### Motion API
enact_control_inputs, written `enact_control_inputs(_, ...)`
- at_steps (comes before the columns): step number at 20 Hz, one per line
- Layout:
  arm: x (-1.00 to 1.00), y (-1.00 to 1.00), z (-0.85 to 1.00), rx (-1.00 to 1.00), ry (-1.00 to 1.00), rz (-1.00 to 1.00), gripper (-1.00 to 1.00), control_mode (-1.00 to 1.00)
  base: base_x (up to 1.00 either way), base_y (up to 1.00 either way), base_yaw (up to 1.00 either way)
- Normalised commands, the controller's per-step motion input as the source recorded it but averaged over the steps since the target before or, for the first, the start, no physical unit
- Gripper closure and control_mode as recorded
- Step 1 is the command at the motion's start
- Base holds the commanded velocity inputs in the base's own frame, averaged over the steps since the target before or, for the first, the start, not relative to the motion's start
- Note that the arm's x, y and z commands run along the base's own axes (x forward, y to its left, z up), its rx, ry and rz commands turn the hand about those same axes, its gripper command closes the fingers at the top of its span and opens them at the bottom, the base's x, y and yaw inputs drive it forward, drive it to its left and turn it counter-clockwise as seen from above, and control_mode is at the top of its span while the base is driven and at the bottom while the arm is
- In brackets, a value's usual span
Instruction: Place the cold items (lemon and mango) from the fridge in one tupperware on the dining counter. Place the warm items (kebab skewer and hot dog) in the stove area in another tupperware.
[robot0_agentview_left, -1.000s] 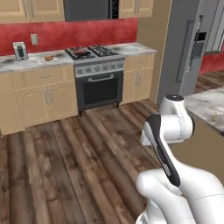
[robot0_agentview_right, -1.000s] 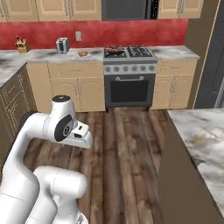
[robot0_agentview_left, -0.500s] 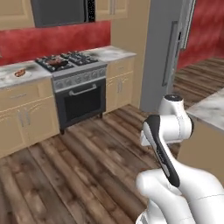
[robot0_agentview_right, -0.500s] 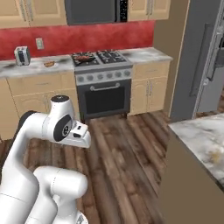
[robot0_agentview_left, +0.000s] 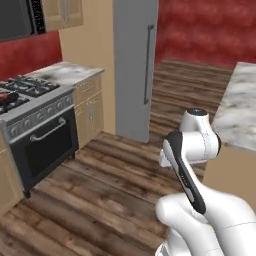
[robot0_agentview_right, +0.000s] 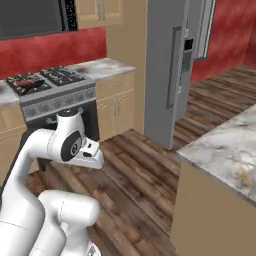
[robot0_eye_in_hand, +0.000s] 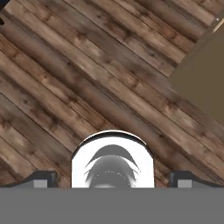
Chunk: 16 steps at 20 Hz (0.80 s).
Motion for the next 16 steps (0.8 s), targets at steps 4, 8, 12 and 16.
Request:
enact_control_inputs(4, 0.0, 0.0, 0.0, 0.0, 0.0, 0.0, -1.0, 1.0, 0.75, 0.79, -0.62)
enact_control_inputs(8, 0.0, 0.0, 0.0, 0.0, 0.0, 0.0, -1.0, 1.0, 0.65, 0.88, -0.59)
enact_control_inputs(12, 0.0, 0.0, 0.0, 0.0, 0.0, 0.0, -1.0, 1.0, 0.71, 0.77, -0.64)
enact_control_inputs(16, 0.0, 0.0, 0.0, 0.0, 0.0, 0.0, -1.0, 1.0, 0.67, 0.77, -0.64)
